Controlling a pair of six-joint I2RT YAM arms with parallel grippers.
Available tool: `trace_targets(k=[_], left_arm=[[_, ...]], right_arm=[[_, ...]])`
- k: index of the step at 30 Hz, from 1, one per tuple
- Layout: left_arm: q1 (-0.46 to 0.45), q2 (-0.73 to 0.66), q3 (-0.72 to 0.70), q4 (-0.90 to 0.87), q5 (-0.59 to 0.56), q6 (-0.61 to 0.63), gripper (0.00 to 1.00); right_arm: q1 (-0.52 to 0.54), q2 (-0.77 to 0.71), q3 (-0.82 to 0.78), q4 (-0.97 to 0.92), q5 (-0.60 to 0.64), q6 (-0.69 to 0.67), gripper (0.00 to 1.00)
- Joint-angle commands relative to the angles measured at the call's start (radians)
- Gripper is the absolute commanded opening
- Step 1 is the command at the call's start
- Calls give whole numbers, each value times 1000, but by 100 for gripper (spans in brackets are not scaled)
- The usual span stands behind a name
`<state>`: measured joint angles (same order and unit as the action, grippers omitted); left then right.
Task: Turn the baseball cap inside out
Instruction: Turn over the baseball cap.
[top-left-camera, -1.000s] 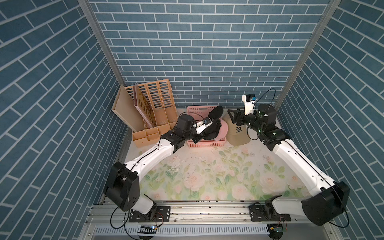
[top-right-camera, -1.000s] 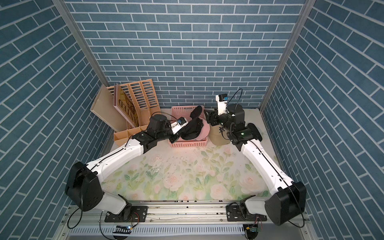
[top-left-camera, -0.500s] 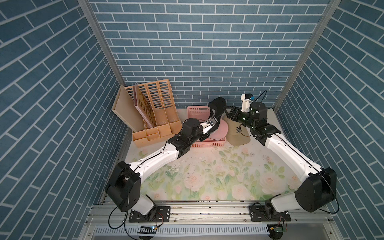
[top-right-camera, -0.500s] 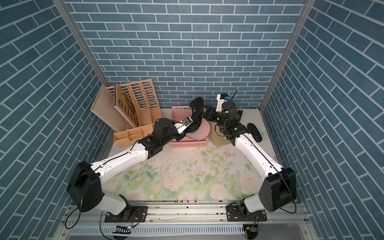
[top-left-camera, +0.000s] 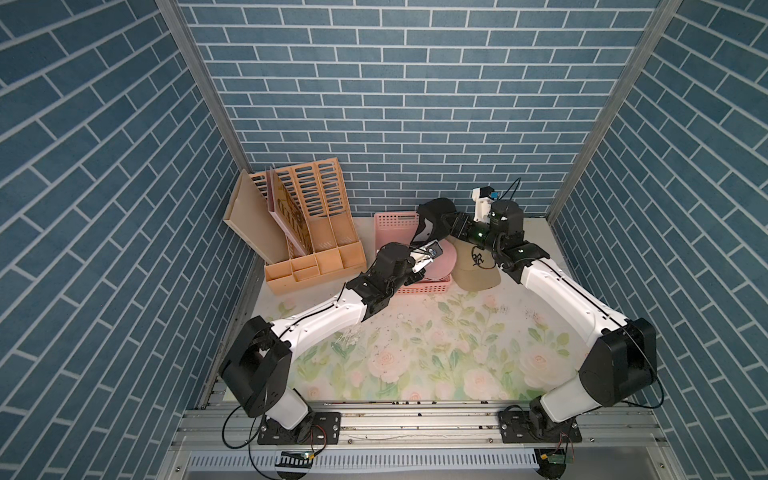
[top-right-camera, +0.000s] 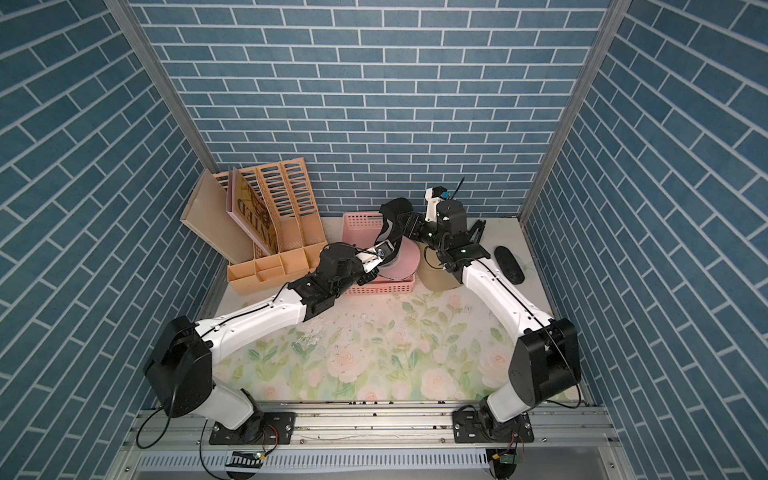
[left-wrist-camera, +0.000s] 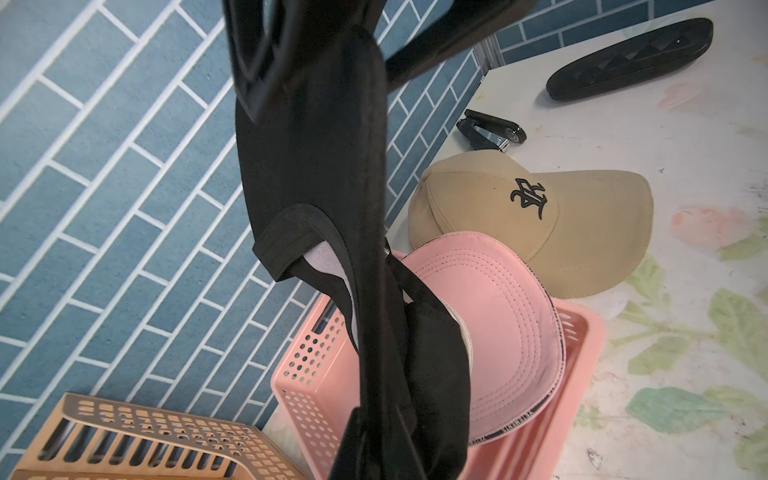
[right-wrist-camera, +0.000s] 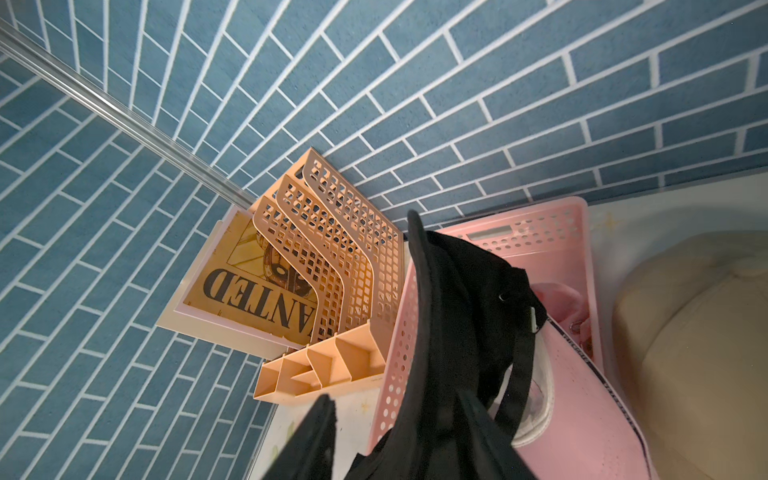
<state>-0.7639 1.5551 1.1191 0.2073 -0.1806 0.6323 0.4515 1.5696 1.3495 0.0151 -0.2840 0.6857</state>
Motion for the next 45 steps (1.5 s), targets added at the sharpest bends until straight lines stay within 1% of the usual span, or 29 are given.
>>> trace_targets(k=[1,2,3,5,8,9,11,12,13,14,15,16,17,19,23,26,27,30,32,36,38,43,45], left_arm=[[-19,16,8,48,-53,51,0],[-26,18,8,52,-63,62,0],[-34,19,9,52,-69,72,0],[-48,25,10,61,-87,86,0],[-58,40,29,27,-88,82,0],[-58,44,43,0,-84,68,4],[-60,49,71,-62,-60,39,30],[-60,48,85,-85,-52,19,47],[-60,43,98,-115,-29,-2,59],[-60,35,110,-148,3,-14,68],[-60,26,123,-183,55,-28,84],[-60,17,137,-213,103,-39,98],[-60,9,148,-236,139,-51,100],[-60,-15,162,-262,212,-69,100],[-30,-71,161,-243,298,-123,100],[45,-121,151,-206,343,-187,100],[87,-137,144,-184,365,-218,100],[204,-155,134,-142,485,-285,100],[232,-143,140,-145,522,-278,100],[235,-82,185,-187,554,-240,100],[234,-68,199,-197,592,-232,100],[228,-89,161,-141,675,-223,99],[225,-77,179,-175,694,-207,96]], right_arm=[[4,37,37,3,-35,16,40],[4,46,47,0,-43,17,35],[4,59,60,-5,-50,16,25],[5,77,81,-21,-63,6,0],[3,88,102,-56,-66,-33,0],[0,89,111,-74,-59,-55,0],[-7,95,137,-133,-27,-113,0],[-12,99,158,-175,0,-160,0],[-16,106,181,-219,38,-212,0],[-18,108,201,-251,72,-261,0],[-19,108,210,-270,97,-326,0],[-20,106,218,-288,131,-376,0],[-20,105,226,-304,153,-417,0],[-21,96,230,-320,156,-512,0],[-20,65,234,-371,110,-661,0],[-20,18,217,-421,44,-791,0],[-21,0,205,-439,11,-836,0],[-20,-68,152,-465,-76,-941,0],[-20,-118,110,-449,-131,-976,0],[-20,-173,98,-470,-277,-1031,0],[-20,-177,112,-481,-311,-1036,0],[-20,-147,165,-544,-401,-1061,0],[-20,-138,172,-554,-417,-1065,0]])
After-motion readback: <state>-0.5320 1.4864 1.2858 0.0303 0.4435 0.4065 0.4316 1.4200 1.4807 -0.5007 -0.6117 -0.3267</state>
